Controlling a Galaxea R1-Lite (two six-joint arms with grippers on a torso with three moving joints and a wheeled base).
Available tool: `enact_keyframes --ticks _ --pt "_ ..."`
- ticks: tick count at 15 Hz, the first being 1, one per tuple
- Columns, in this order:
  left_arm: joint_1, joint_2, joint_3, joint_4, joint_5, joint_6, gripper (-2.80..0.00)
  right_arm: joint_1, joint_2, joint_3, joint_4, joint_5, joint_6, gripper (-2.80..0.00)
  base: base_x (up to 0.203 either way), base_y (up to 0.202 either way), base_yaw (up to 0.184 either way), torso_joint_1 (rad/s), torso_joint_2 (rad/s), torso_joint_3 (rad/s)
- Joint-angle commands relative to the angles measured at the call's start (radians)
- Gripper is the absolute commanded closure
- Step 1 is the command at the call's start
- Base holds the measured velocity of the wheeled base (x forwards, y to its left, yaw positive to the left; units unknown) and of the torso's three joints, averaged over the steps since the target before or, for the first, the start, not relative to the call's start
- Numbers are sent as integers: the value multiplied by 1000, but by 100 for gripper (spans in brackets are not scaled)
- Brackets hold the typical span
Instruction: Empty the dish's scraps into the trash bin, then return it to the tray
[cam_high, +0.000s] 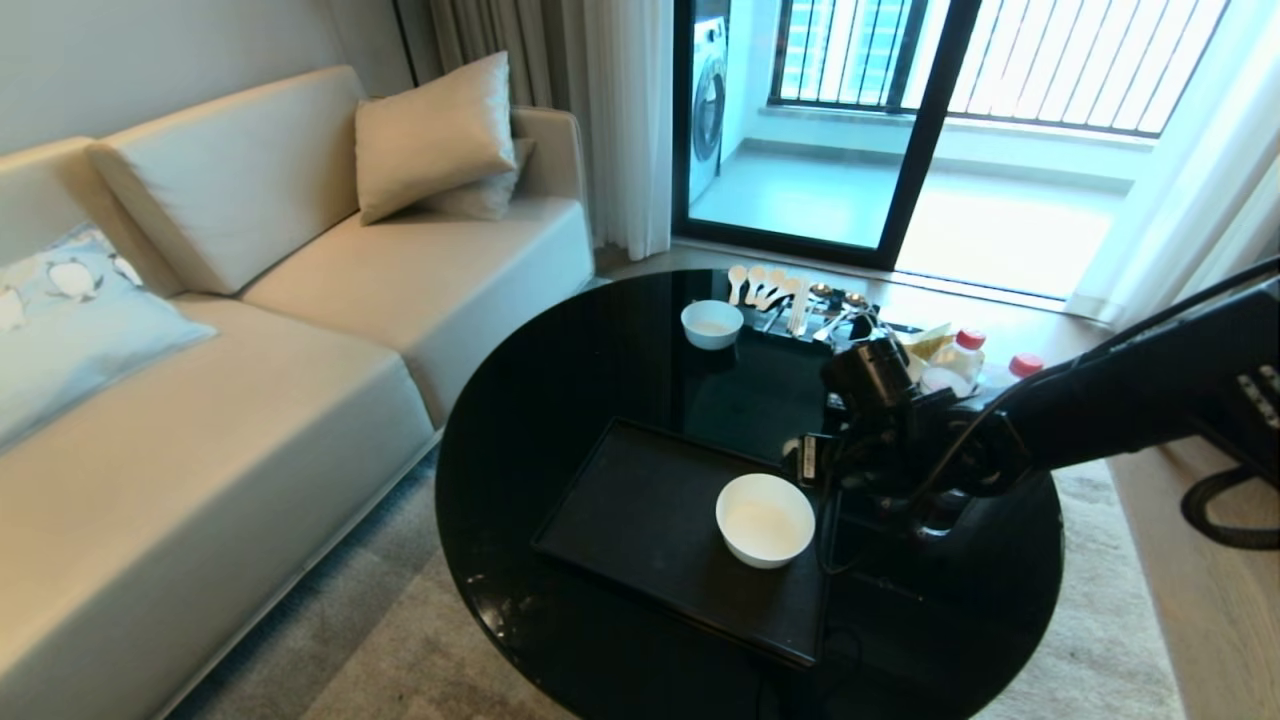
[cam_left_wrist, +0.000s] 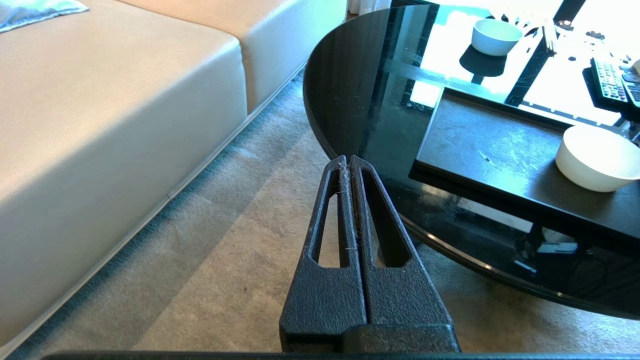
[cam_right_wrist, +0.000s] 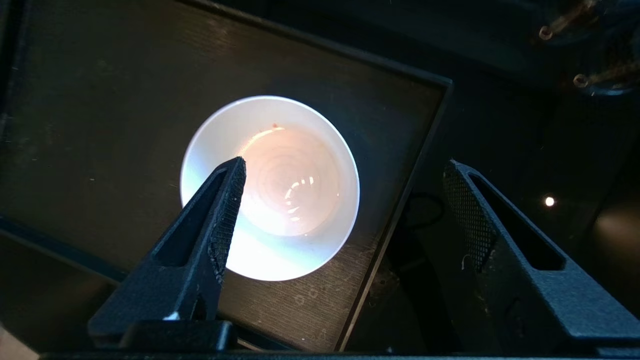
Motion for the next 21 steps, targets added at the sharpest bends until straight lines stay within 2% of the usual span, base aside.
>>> enact_keyframes --ticks 1,2,3,7,9,13,16,20,21 --pt "0 0 0 0 0 -1 0 1 -124 7 -1 -7 -35 -280 0 0 0 0 0 0" --pt "0 0 0 0 0 -1 0 1 -159 11 -2 -8 -55 -280 0 0 0 0 0 0" --pt "0 0 0 0 0 -1 0 2 -201 21 -2 -8 -80 0 0 0 0 0 0 0" --pt "0 0 0 0 0 -1 0 0 -377 93 -5 -9 -180 0 0 0 0 0 0 0" --pt "0 0 0 0 0 -1 0 -1 -474 185 -55 -10 -243 0 0 0 0 0 0 0" --pt "0 0 0 0 0 -1 0 -19 -621 468 -402 -9 -376 0 0 0 0 0 0 0" --pt "0 0 0 0 0 -1 0 -104 -732 654 -596 -8 -439 0 0 0 0 0 0 0" --pt "0 0 0 0 0 -1 0 -237 -840 875 -773 -10 -470 0 0 0 0 0 0 0" --pt "0 0 0 0 0 -1 0 -293 -874 927 -797 -9 -489 0 0 0 0 0 0 0"
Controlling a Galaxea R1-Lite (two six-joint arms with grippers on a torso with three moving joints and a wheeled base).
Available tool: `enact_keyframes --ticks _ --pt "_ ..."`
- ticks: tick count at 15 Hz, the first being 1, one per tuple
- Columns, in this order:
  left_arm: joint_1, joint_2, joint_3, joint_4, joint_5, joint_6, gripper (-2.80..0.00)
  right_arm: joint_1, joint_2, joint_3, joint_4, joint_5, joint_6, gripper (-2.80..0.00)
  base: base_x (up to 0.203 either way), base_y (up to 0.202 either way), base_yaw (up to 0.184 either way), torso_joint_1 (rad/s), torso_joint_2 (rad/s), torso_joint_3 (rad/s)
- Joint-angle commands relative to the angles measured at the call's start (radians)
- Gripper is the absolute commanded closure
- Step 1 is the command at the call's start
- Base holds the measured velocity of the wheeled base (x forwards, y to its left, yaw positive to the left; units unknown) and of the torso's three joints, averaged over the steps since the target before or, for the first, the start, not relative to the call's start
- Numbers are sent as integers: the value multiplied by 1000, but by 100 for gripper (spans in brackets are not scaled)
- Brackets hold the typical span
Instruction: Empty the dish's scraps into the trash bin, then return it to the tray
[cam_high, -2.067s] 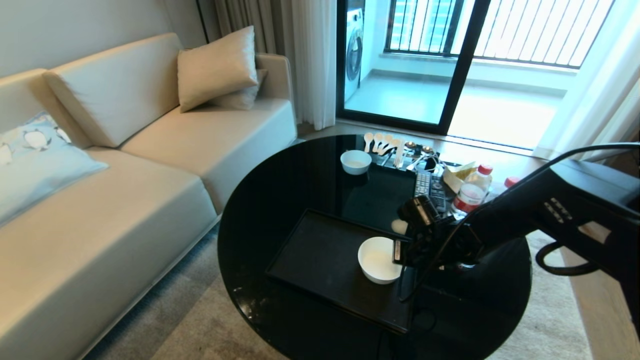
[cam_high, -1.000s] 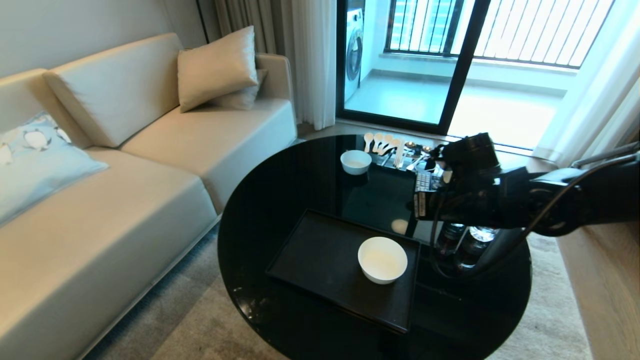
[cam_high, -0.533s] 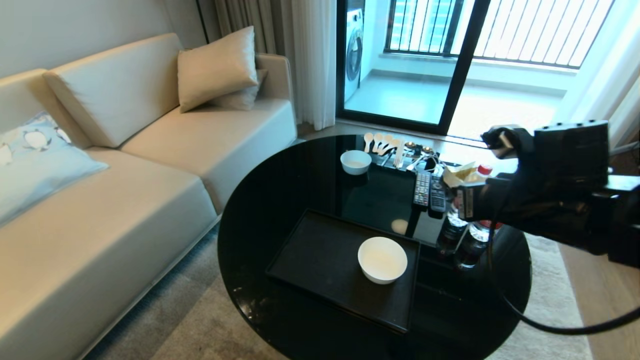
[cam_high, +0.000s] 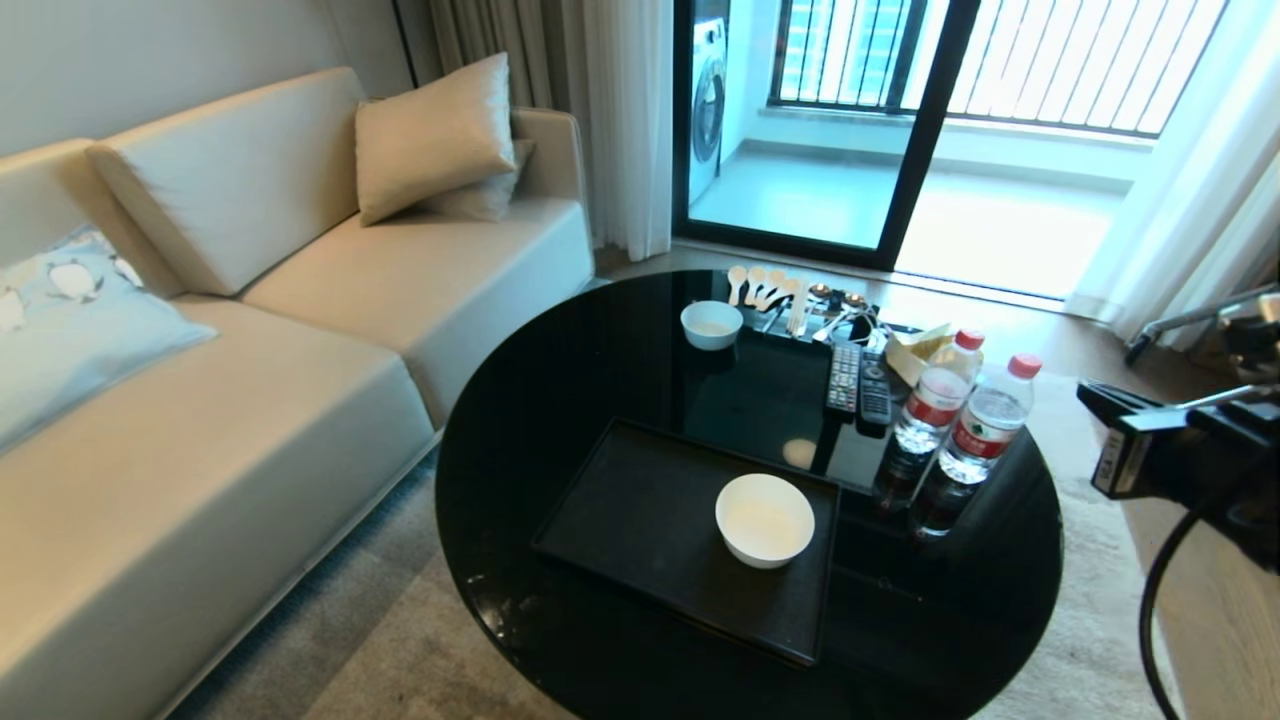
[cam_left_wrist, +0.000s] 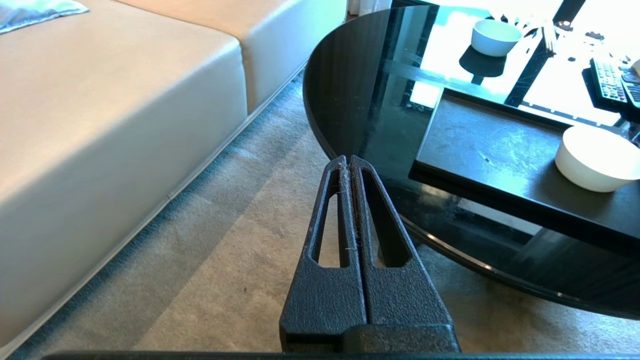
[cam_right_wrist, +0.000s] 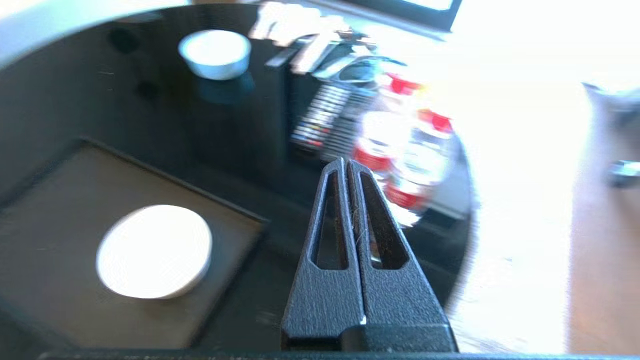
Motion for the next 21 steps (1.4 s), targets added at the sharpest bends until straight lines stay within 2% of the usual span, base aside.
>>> enact_keyframes --ticks 1,4,9,12,16,17,19,21 --pt "0 0 0 -1 1 -1 0 -126 -126 127 -49 -2 -30 0 0 0 0 0 0 0" --pt "0 0 0 -1 1 -1 0 -219 -286 198 -31 0 -46 0 0 0 0 0 0 0" --pt "0 0 0 -1 1 -1 0 -208 -556 314 104 13 -106 0 0 0 0 0 0 0" --pt "0 0 0 -1 1 -1 0 -203 -738 355 271 83 -109 0 0 0 0 0 0 0" --pt "0 0 0 -1 1 -1 0 -160 -1000 369 586 135 -111 0 0 0 0 0 0 0" --pt "0 0 0 -1 1 -1 0 -149 -1020 370 648 139 -107 0 0 0 0 0 0 0" --pt "0 0 0 -1 1 -1 0 -140 -1013 371 749 153 -45 0 0 0 0 0 0 0" --pt "0 0 0 -1 1 -1 0 -174 -1033 371 826 245 -40 0 0 0 0 0 0 0"
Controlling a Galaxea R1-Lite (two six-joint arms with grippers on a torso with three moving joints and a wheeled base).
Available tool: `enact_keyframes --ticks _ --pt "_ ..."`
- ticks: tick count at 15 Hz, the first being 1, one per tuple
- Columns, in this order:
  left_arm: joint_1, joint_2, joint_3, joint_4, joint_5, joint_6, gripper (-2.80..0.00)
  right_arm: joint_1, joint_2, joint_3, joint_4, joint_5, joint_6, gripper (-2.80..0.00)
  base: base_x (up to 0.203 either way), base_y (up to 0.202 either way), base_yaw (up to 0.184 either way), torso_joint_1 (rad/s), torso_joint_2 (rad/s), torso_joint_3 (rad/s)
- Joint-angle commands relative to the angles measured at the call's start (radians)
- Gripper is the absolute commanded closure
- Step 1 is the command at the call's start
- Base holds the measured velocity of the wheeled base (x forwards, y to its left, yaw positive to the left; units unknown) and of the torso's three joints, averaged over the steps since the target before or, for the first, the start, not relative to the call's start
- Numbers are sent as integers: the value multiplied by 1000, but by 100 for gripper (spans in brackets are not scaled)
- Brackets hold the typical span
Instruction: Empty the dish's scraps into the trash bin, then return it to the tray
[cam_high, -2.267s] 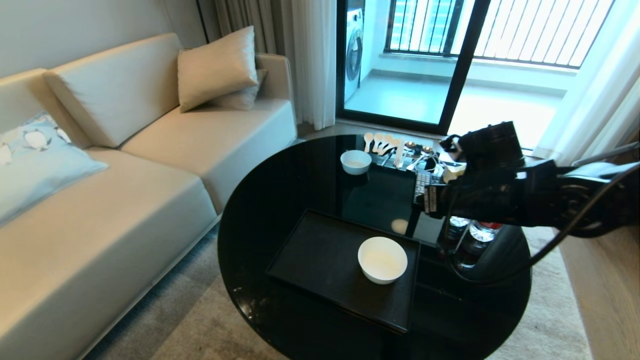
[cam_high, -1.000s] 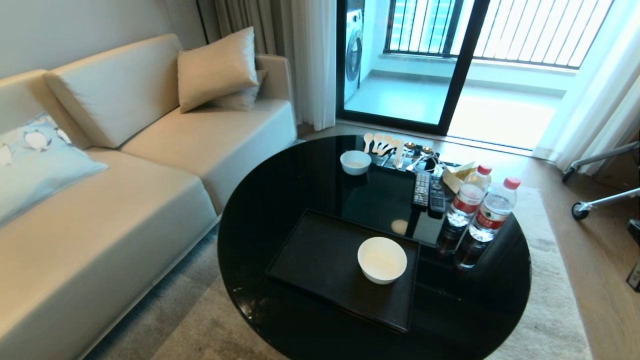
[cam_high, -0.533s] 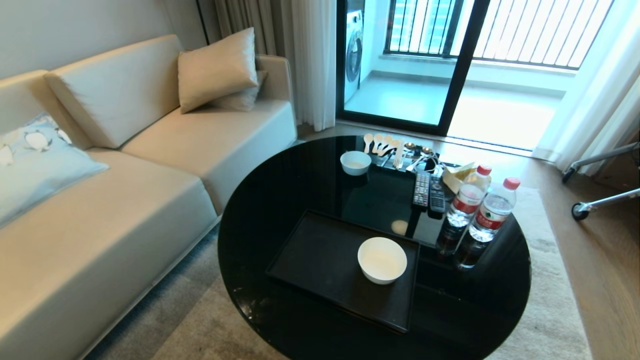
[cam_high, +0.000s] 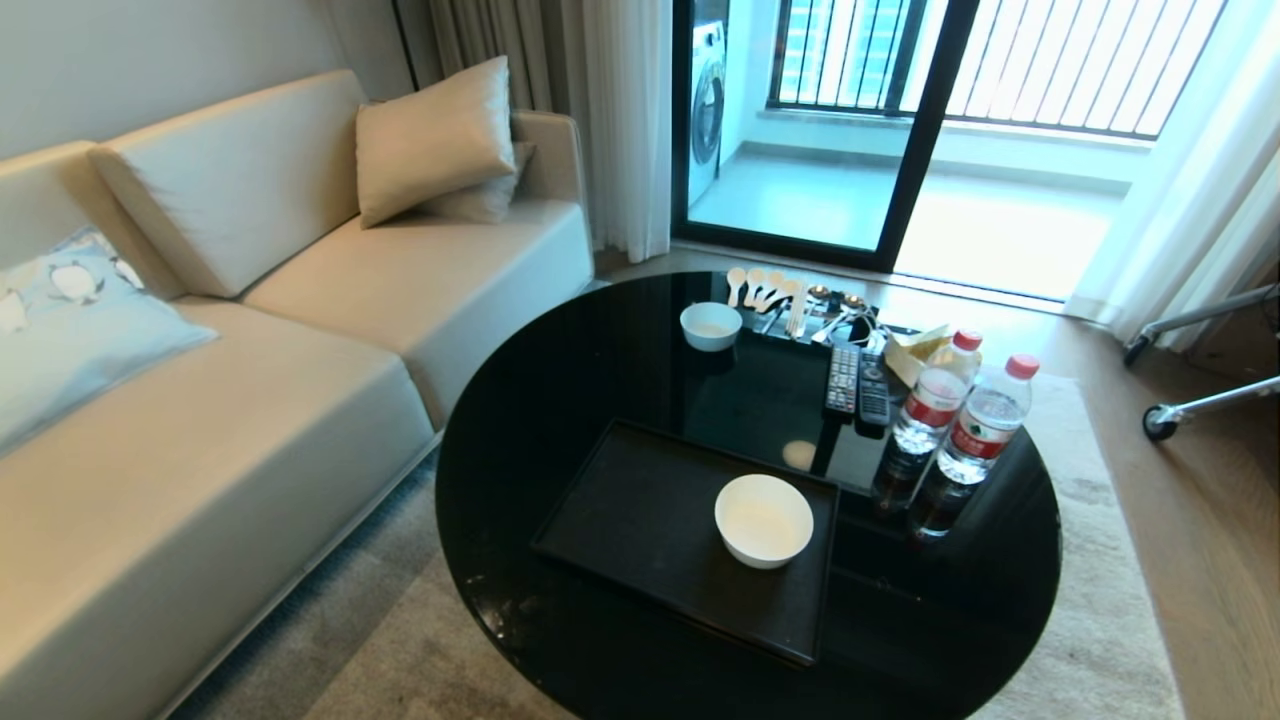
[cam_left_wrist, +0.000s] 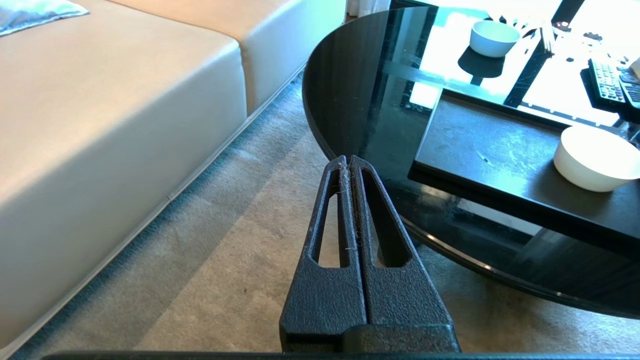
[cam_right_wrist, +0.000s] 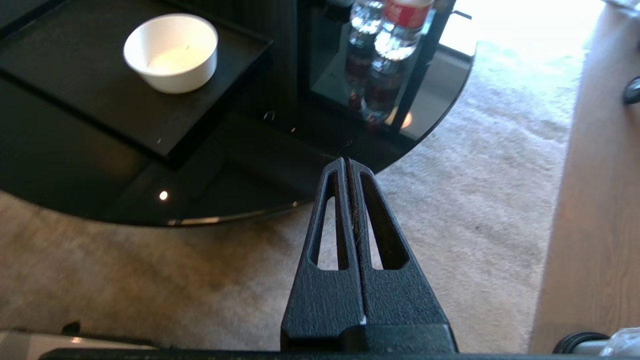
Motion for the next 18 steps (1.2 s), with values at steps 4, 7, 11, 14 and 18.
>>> enact_keyframes --ticks 4,7,11,14,18 --pt "0 0 0 -1 0 -1 0 -58 -159 -5 117 73 -20 0 0 0 0 0 0 0" --pt "0 0 0 -1 0 -1 0 -65 -292 1 98 73 -16 0 0 0 0 0 0 0" --pt "0 0 0 -1 0 -1 0 -66 -297 2 96 73 -11 0 0 0 0 0 0 0" --pt "0 0 0 -1 0 -1 0 -66 -297 2 95 73 -9 0 0 0 0 0 0 0" --pt "0 0 0 -1 0 -1 0 -66 -295 2 95 70 -9 0 0 0 0 0 0 0"
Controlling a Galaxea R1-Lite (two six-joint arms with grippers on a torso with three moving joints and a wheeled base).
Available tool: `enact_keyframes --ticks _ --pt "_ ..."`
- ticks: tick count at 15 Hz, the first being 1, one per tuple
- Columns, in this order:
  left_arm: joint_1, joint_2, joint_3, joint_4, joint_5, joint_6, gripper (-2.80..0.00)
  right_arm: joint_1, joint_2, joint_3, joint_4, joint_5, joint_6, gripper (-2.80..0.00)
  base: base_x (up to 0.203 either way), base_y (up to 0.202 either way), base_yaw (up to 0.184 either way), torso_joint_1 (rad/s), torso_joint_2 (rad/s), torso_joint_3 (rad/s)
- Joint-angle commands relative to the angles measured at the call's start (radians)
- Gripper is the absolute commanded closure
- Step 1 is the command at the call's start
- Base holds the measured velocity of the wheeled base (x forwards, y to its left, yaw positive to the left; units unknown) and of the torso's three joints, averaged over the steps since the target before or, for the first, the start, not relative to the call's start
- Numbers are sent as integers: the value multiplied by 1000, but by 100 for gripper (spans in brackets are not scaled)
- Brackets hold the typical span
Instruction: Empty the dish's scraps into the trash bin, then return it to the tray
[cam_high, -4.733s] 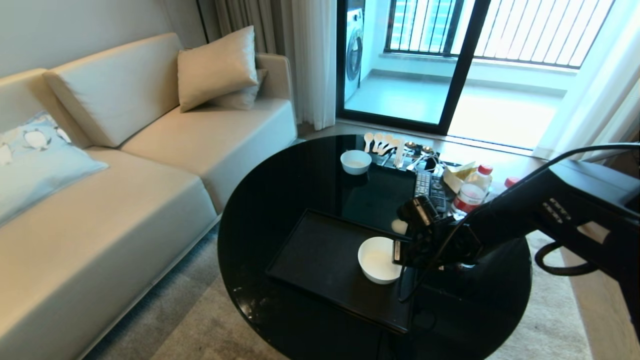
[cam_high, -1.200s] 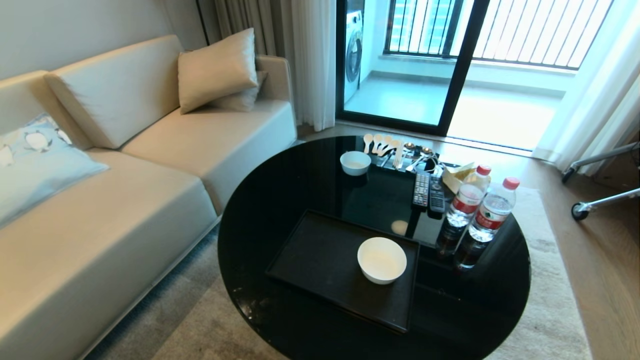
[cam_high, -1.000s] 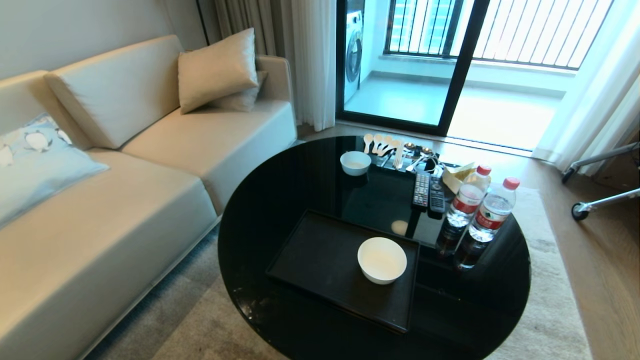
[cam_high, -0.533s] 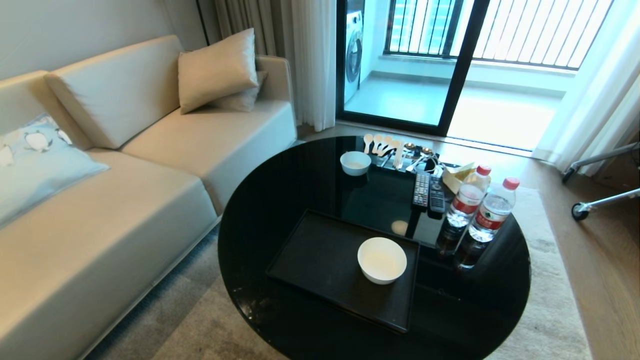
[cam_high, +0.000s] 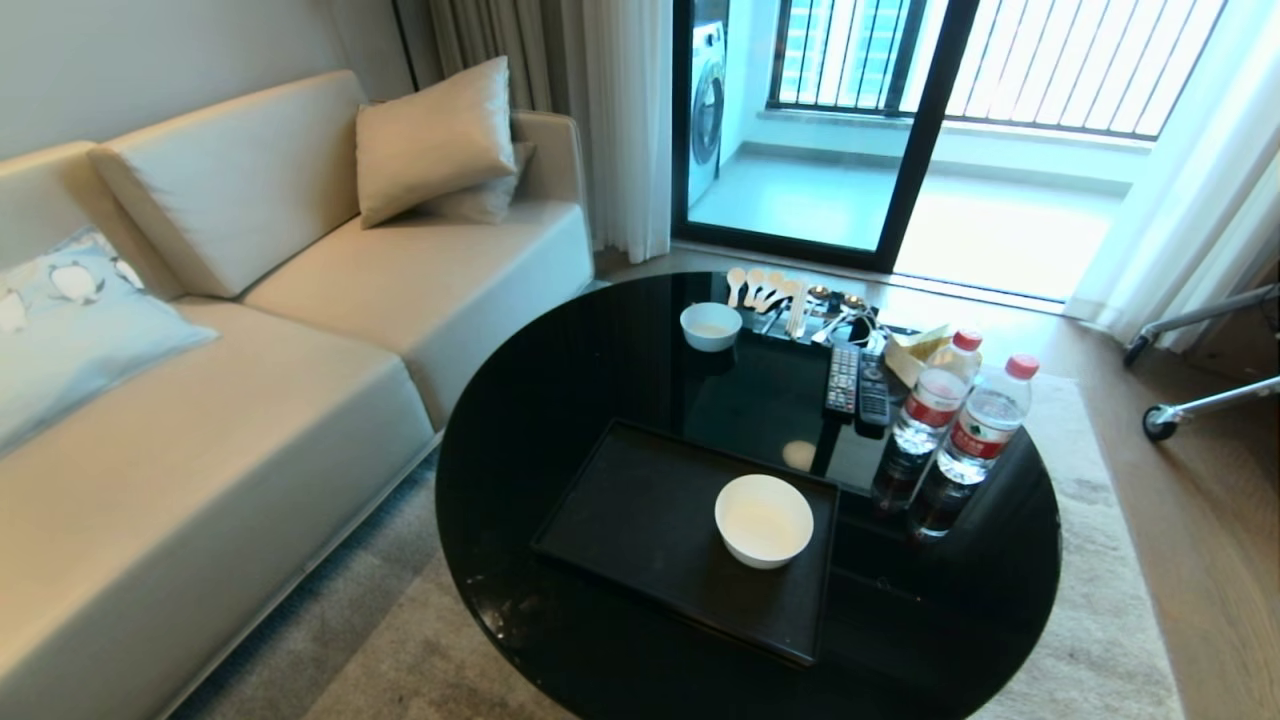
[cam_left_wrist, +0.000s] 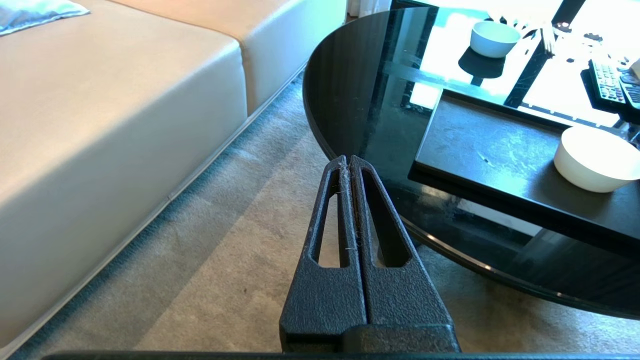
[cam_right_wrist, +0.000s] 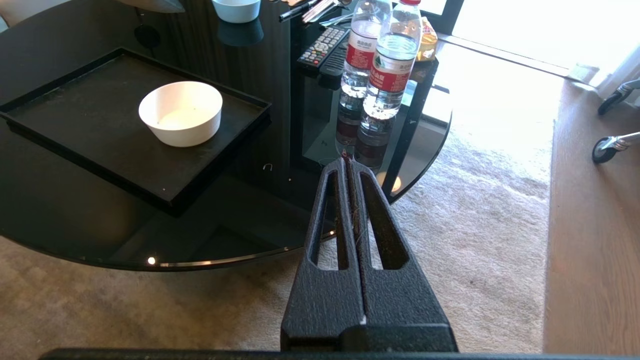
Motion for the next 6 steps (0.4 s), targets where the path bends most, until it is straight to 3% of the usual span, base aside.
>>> enact_keyframes --ticks 1,6 --pt "0 0 0 -1 0 -1 0 1 2 0 0 -1 -1 0 0 0 0 0 0 0" --pt "0 0 0 -1 0 -1 0 1 1 0 -2 -1 39 0 0 0 0 0 0 0"
